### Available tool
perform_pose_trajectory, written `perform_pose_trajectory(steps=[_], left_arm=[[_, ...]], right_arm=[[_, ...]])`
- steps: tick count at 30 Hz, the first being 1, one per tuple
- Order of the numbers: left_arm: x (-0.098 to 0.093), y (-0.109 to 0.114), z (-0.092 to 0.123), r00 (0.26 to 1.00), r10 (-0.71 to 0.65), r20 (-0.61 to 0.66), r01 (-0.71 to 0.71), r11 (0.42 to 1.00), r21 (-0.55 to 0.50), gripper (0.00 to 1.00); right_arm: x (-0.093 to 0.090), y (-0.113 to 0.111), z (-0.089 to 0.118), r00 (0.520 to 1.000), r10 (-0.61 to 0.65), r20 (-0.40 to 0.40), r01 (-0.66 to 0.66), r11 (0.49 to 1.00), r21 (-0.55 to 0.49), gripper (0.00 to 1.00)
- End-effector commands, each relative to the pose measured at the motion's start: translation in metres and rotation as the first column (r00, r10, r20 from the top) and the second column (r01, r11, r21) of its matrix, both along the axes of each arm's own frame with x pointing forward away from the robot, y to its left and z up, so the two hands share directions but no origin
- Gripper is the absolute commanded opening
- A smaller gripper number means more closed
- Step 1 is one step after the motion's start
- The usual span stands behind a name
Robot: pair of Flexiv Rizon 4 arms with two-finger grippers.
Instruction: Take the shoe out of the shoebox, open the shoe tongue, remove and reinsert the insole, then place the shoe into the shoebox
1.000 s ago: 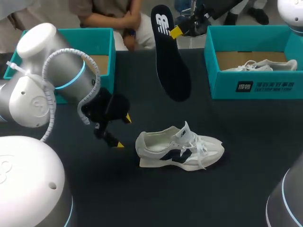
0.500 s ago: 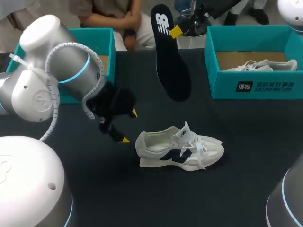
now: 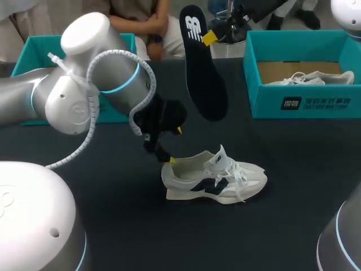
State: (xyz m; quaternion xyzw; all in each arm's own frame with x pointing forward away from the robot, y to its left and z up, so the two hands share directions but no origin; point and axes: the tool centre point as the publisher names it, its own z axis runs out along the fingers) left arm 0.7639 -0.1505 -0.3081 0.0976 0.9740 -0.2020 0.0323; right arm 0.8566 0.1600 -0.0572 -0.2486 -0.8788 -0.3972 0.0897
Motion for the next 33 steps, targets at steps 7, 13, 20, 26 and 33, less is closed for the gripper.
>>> perform_pose_trajectory(steps=[7, 13, 20, 26, 33], left_arm=[[0.013, -0.025, -0.035, 0.999, -0.005, -0.043, 0.007, 0.999, 0.041, 1.00], [0.010, -0.026, -0.040, 0.999, -0.008, -0.051, 0.011, 0.999, 0.047, 1.00], [0.008, -0.030, -0.043, 0.998, -0.012, -0.054, 0.015, 0.999, 0.048, 1.00], [0.007, -0.032, -0.045, 0.998, -0.008, -0.055, 0.010, 0.999, 0.049, 1.00], [0.006, -0.036, -0.049, 0.998, -0.002, -0.060, 0.005, 0.998, 0.055, 1.00]], right_arm=[[0.001, 0.000, 0.002, 1.000, -0.001, -0.001, 0.001, 1.000, -0.001, 0.00], [0.006, -0.012, 0.020, 1.000, -0.026, 0.016, 0.026, 1.000, -0.005, 0.00], [0.013, -0.026, 0.036, 0.998, -0.055, 0.027, 0.055, 0.998, -0.015, 0.00], [0.018, -0.043, 0.048, 0.994, -0.090, 0.058, 0.091, 0.996, -0.003, 0.00], [0.025, -0.060, 0.063, 0.990, -0.118, 0.084, 0.119, 0.993, -0.008, 0.00]])
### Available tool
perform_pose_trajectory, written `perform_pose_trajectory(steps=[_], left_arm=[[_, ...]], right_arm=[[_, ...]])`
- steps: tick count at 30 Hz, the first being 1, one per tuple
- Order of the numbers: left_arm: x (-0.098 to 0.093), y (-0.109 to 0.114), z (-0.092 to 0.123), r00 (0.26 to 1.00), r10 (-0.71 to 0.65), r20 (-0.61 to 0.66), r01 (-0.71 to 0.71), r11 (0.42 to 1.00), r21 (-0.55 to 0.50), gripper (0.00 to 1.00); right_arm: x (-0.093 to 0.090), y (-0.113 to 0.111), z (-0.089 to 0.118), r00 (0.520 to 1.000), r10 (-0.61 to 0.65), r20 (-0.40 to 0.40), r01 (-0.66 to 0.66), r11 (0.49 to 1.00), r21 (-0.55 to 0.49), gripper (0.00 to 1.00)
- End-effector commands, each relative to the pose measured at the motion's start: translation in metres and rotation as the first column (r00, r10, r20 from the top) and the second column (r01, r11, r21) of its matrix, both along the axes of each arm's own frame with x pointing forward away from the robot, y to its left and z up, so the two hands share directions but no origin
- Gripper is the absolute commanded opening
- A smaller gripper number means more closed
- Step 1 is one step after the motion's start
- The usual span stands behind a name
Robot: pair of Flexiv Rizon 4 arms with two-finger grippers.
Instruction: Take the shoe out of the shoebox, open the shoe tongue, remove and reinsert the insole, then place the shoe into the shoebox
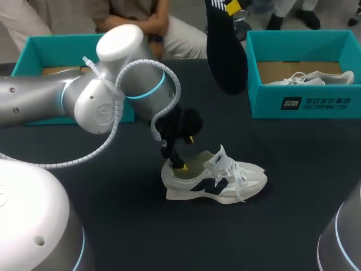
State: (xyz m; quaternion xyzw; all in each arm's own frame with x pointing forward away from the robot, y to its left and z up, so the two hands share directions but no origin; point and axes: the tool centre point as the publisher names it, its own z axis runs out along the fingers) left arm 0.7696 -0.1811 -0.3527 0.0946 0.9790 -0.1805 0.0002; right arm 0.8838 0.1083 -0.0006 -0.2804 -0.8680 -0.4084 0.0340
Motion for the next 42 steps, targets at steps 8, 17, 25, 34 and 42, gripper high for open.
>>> perform_pose_trajectory(steps=[8, 17, 25, 34, 42], left_arm=[[-0.001, -0.011, -0.005, 1.000, -0.009, 0.003, 0.009, 1.000, 0.020, 1.00], [0.003, -0.020, -0.021, 1.000, -0.007, -0.006, 0.007, 0.999, 0.046, 1.00], [0.003, -0.022, -0.028, 1.000, -0.017, -0.020, 0.017, 0.999, 0.048, 0.00], [0.001, -0.021, -0.030, 0.999, -0.032, -0.026, 0.033, 0.999, 0.043, 0.00], [-0.007, -0.018, -0.029, 0.995, -0.099, -0.033, 0.100, 0.995, 0.016, 0.00]], right_arm=[[-0.001, -0.012, 0.011, 1.000, -0.014, 0.004, 0.014, 1.000, -0.007, 0.00], [-0.001, -0.012, 0.011, 1.000, -0.014, 0.004, 0.014, 1.000, -0.007, 0.00], [-0.001, -0.012, 0.011, 1.000, -0.014, 0.004, 0.014, 1.000, -0.007, 0.00], [-0.001, -0.012, 0.011, 1.000, -0.014, 0.004, 0.014, 1.000, -0.007, 0.00], [-0.001, -0.012, 0.011, 1.000, -0.014, 0.004, 0.014, 1.000, -0.007, 0.00]])
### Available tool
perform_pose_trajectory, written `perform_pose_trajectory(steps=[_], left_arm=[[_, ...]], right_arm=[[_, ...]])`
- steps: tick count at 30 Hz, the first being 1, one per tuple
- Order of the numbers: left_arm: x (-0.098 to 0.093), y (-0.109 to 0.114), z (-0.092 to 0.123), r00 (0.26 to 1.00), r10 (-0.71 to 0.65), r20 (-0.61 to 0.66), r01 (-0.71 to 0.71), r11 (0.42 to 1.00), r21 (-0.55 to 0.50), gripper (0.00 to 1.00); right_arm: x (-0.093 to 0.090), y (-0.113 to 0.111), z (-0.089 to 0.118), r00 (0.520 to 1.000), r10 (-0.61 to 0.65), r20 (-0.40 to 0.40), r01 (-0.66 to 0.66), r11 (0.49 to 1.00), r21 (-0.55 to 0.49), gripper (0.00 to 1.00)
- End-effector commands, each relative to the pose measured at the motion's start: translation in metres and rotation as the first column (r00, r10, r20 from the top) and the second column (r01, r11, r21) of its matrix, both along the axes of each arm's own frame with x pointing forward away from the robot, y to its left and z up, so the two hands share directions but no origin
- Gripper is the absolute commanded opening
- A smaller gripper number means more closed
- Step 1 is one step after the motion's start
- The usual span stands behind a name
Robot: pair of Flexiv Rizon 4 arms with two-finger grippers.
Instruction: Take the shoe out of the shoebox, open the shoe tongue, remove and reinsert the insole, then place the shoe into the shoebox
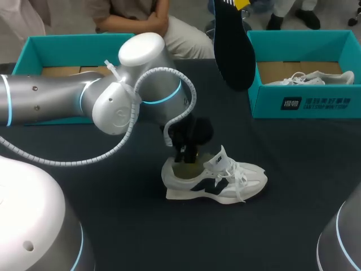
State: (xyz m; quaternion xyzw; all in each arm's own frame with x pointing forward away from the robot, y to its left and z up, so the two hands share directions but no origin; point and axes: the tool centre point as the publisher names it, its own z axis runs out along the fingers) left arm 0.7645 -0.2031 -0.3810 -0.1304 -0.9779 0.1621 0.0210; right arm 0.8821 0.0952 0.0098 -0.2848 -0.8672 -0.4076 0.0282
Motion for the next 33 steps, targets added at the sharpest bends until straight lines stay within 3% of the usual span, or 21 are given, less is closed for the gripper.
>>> perform_pose_trajectory(steps=[1, 19, 28, 33], left_arm=[[-0.002, 0.005, 0.000, 0.999, -0.031, -0.010, 0.030, 0.999, -0.021, 0.00], [0.000, 0.013, 0.027, 0.959, -0.279, -0.044, 0.278, 0.960, -0.030, 0.00], [0.004, 0.011, 0.058, 0.884, -0.465, -0.055, 0.461, 0.885, -0.072, 0.00], [0.000, 0.012, 0.068, 0.780, -0.621, -0.072, 0.614, 0.783, -0.102, 0.00]], right_arm=[[0.001, 0.001, 0.000, 1.000, -0.001, -0.002, 0.001, 1.000, -0.003, 0.00], [0.001, 0.001, 0.000, 1.000, -0.001, -0.002, 0.001, 1.000, -0.003, 0.00], [0.001, 0.001, 0.000, 1.000, -0.001, -0.002, 0.001, 1.000, -0.003, 0.00], [0.001, 0.001, 0.000, 1.000, -0.001, -0.002, 0.001, 1.000, -0.003, 0.00]])
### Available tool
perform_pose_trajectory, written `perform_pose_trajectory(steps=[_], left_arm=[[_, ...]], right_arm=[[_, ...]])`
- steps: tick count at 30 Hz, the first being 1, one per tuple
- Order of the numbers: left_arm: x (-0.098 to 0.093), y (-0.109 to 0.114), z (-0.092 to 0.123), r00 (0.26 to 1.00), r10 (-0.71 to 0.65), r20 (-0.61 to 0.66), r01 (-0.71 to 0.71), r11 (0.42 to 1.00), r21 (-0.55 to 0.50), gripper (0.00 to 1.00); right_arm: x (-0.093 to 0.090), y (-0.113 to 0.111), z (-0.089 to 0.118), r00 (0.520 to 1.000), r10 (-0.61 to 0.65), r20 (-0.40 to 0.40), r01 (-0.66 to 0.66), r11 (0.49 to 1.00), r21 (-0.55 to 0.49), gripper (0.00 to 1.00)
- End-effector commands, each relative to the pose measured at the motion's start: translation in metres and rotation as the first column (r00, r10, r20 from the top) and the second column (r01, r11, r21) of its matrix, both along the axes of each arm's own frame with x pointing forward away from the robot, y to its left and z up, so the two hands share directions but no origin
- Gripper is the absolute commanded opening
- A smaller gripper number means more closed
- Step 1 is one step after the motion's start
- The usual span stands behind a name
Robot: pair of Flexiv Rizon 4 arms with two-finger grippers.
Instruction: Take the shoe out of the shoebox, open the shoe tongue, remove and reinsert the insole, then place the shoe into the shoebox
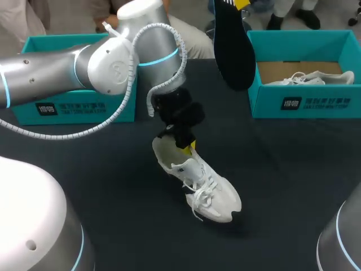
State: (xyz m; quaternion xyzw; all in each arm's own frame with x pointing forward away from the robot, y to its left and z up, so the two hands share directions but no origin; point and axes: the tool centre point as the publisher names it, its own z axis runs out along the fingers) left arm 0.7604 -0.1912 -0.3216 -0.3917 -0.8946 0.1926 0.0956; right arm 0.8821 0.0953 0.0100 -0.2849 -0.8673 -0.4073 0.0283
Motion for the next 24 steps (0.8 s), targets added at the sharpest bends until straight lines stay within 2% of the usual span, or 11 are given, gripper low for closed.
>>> perform_pose_trajectory(steps=[1, 13, 24], left_arm=[[0.004, -0.001, 0.010, 0.992, -0.124, -0.002, 0.124, 0.992, 0.017, 0.00], [-0.008, -0.010, 0.005, 0.919, -0.394, 0.011, 0.394, 0.919, 0.032, 0.00], [-0.014, -0.012, -0.006, 0.861, -0.508, -0.007, 0.508, 0.861, 0.019, 0.00]], right_arm=[[0.001, 0.001, 0.000, 1.000, -0.001, -0.002, 0.001, 1.000, -0.003, 0.00], [0.001, 0.001, 0.000, 1.000, -0.001, -0.002, 0.001, 1.000, -0.003, 0.00], [0.001, 0.001, 0.000, 1.000, -0.001, -0.002, 0.001, 1.000, -0.003, 0.00]])
